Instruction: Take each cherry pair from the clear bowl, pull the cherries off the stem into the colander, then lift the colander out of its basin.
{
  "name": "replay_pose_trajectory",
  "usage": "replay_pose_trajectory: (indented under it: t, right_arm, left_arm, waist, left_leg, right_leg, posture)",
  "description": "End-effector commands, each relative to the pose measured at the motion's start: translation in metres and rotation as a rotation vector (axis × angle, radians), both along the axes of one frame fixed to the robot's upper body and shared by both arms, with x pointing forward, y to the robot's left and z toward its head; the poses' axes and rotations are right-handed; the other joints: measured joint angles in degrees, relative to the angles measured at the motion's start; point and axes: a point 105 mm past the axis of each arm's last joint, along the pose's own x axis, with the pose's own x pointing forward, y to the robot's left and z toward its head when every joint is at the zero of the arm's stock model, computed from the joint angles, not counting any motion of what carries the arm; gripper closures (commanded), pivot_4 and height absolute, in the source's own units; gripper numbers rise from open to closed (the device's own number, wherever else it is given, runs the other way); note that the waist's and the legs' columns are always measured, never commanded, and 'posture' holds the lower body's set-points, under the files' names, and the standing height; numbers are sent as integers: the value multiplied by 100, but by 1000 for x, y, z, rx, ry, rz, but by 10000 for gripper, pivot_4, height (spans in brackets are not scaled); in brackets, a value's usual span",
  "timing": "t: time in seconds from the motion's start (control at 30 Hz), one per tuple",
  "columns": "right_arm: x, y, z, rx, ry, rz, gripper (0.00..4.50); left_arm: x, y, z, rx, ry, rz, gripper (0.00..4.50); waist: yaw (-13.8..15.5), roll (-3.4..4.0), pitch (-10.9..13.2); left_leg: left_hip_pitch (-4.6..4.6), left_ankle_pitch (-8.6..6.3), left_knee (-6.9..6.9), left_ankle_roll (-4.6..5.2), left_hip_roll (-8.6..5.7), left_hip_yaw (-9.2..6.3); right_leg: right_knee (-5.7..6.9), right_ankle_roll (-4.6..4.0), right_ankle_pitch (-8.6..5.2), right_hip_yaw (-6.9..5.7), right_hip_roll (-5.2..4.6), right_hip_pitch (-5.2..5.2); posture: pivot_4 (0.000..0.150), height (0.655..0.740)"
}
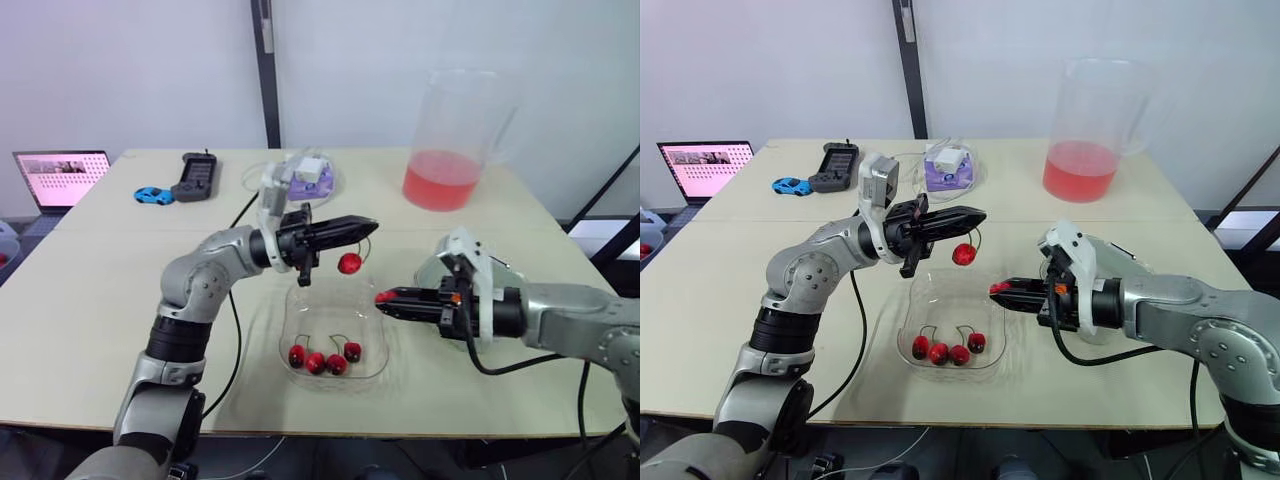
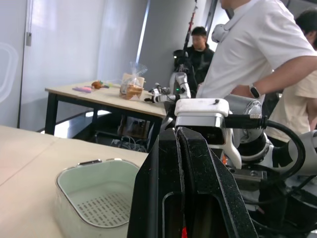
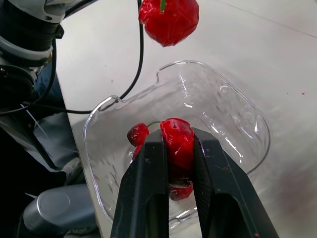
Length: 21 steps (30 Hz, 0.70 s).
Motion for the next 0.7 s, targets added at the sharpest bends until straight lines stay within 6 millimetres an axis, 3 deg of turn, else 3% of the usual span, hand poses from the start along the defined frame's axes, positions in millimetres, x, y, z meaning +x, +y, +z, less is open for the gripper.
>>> replay_pose_trajectory:
  t: [0.03, 0.13, 0.23, 0.5, 0.6, 0.7]
  right_arm:
    - [-2, -13, 22, 11, -72, -19, 42049]
    - [12, -43, 36, -101, -156, -137, 42049]
    - [28, -81, 28, -333, -190, -242, 42049]
    - [46, -111, 4, -506, -177, -218, 42049]
    - [55, -124, -7, -585, -160, -214, 30212]
    - [57, -127, -5, -586, -148, -204, 16398]
  left_arm:
    - [-7, 3, 11, -29, -47, -6, 45000]
    - [-7, 3, 11, -33, -44, -4, 45000]
    - [-7, 2, 10, -32, -45, -1, 45000]
    - [-8, 0, 3, -6, -55, 5, 45000]
    - [-10, -1, -6, 25, -61, 8, 45000]
    - [-10, 0, -6, 27, -65, 13, 45000]
  waist:
    - [10, -1, 0]
    - [14, 0, 2]
    - [20, 3, 4]
    - [-19, 4, 5]
    - [-14, 5, 5]
    - [-7, 5, 6]
  left_leg:
    - [0, 0, 0, 0, 0, 0]
    - [0, 0, 1, 0, -1, 2]
    - [1, -1, 2, 2, -1, 5]
    - [4, -2, 2, 3, 1, 7]
    - [4, -2, 4, 3, 0, 10]
    - [3, -2, 4, 2, 0, 9]
  right_leg:
    - [0, 0, 0, 0, 0, 0]
    - [-2, 0, 0, 0, -1, 2]
    - [-4, 1, -1, 1, -2, 2]
    - [-6, 2, -1, 4, 1, 3]
    - [-6, 2, -1, 6, -2, 4]
    - [-6, 2, -1, 5, -1, 3]
  posture:
    - [1500, 7332]
    - [1500, 7332]
    - [1500, 7332]
    - [1500, 7332]
    - [1500, 7332]
    - [1500, 7332]
